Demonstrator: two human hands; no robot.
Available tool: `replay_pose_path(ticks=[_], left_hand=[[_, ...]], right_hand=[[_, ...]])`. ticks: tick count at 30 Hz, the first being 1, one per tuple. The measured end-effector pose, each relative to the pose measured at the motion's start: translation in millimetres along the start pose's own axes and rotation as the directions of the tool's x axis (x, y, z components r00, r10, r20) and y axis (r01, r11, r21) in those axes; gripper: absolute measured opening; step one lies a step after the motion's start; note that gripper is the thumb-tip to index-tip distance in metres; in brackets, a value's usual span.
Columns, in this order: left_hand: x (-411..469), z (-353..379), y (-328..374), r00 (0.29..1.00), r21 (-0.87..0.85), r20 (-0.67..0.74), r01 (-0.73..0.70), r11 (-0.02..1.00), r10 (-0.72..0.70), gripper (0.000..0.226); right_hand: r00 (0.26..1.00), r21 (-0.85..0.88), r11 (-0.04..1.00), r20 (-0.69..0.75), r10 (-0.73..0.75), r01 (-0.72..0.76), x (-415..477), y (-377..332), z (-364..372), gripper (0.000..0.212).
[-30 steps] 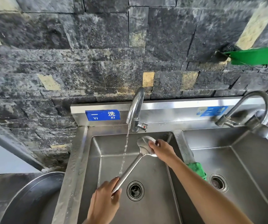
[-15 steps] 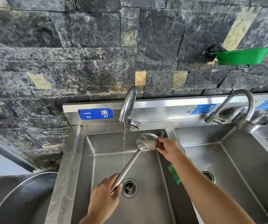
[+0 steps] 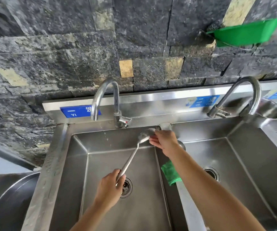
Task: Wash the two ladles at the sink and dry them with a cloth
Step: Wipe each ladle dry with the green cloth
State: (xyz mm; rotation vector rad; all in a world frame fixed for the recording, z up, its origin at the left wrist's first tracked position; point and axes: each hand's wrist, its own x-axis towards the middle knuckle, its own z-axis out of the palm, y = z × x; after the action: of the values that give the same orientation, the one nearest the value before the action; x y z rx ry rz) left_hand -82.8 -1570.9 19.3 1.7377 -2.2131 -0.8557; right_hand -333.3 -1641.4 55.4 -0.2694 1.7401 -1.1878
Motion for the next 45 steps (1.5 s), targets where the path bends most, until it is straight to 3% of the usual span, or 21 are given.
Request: replay_pose_path(ticks=[1,3,4,6,8,10,13,16,21,24,26,29,31,32,34,37,38,40,42,43,45], left_hand=[[2,6,4,0.999,-0.025,0.016,0.033,0.999,-0.033,0.018],[4,14,9,0.988,-0.104,0.077,0.145,0.984,-0.137,0.029],[3,23,11,0.973,-0.196,0.121,0.219,0.956,-0.198,0.032],[-2,39,15,0.934,-0.395,0.207,0.352,0.849,-0.291,0.033],[-7,48,16,0.895,-0.502,0.282,0.445,0.742,-0.346,0.032],[-10,57,15,0.862,-0.548,0.349,0.507,0.666,-0.368,0.032],[-16,68,13,0.838,-0.562,0.405,0.544,0.623,-0.365,0.032],[-21,80,15,0.852,-0.578,0.419,0.518,0.631,-0.315,0.031],[-22,90,13,0.848,-0.628,0.441,0.525,0.574,-0.292,0.022],[-18,87,11,0.875,-0.669,0.426,0.476,0.570,-0.231,0.019],[-16,84,8,0.883,-0.672,0.427,0.453,0.586,-0.193,0.018],[-18,82,5,0.883,-0.637,0.435,0.439,0.633,-0.175,0.017],[-21,81,0,0.886,-0.627,0.435,0.427,0.651,-0.163,0.018],[-23,80,-2,0.887,-0.633,0.436,0.425,0.647,-0.155,0.018],[-26,77,-5,0.894,-0.641,0.425,0.407,0.651,-0.140,0.017],[-31,74,-7,0.925,-0.625,0.365,0.328,0.708,-0.107,0.014],[-32,74,-6,0.936,-0.615,0.337,0.302,0.728,-0.103,0.016],[-34,72,-5,0.953,-0.586,0.291,0.250,0.771,-0.087,0.019],[-35,70,-9,0.964,-0.572,0.260,0.204,0.795,-0.060,0.023],[-35,68,-12,0.966,-0.574,0.252,0.193,0.796,-0.052,0.024],[-35,66,-19,0.970,-0.576,0.237,0.178,0.798,-0.045,0.021]], right_hand=[[0.998,-0.274,0.960,0.006,-0.066,0.065,6,5,-10,0.032],[0.966,-0.737,0.651,0.008,-0.260,0.182,15,25,-35,0.042],[0.949,-0.815,0.546,0.013,-0.314,0.192,20,39,-52,0.042],[0.944,-0.847,0.499,0.010,-0.329,0.183,34,72,-85,0.055],[0.970,-0.864,0.485,0.015,-0.242,0.134,45,98,-112,0.075],[0.992,-0.822,0.565,0.002,-0.126,0.074,57,115,-131,0.081],[0.992,-0.568,0.822,0.069,0.102,-0.045,68,122,-149,0.075],[0.963,-0.483,0.873,0.196,0.183,-0.068,71,129,-158,0.077],[0.980,-0.399,0.912,0.123,0.158,-0.097,73,137,-160,0.053],[1.000,-0.574,0.818,-0.004,-0.028,0.021,65,127,-162,0.033],[0.986,-0.591,0.800,-0.046,-0.157,0.100,53,117,-160,0.024],[0.987,-0.221,0.965,-0.033,-0.155,0.144,32,100,-144,0.021],[0.975,-0.030,0.975,0.001,-0.222,0.222,20,87,-125,0.021],[0.952,0.004,0.952,0.009,-0.305,0.305,14,81,-114,0.019],[0.850,-0.127,0.843,0.009,-0.526,0.523,4,74,-87,0.018],[0.610,-0.519,0.461,0.156,-0.777,0.720,-1,82,-43,0.031],[0.593,-0.593,0.342,0.299,-0.747,0.729,3,89,-28,0.043],[0.613,-0.681,0.082,0.591,-0.524,0.727,14,107,-2,0.060],[0.637,-0.702,-0.100,0.689,-0.345,0.705,25,122,15,0.067],[0.649,-0.705,-0.095,0.689,-0.323,0.702,27,125,21,0.067],[0.676,-0.710,0.038,0.651,-0.346,0.703,22,129,31,0.062]])
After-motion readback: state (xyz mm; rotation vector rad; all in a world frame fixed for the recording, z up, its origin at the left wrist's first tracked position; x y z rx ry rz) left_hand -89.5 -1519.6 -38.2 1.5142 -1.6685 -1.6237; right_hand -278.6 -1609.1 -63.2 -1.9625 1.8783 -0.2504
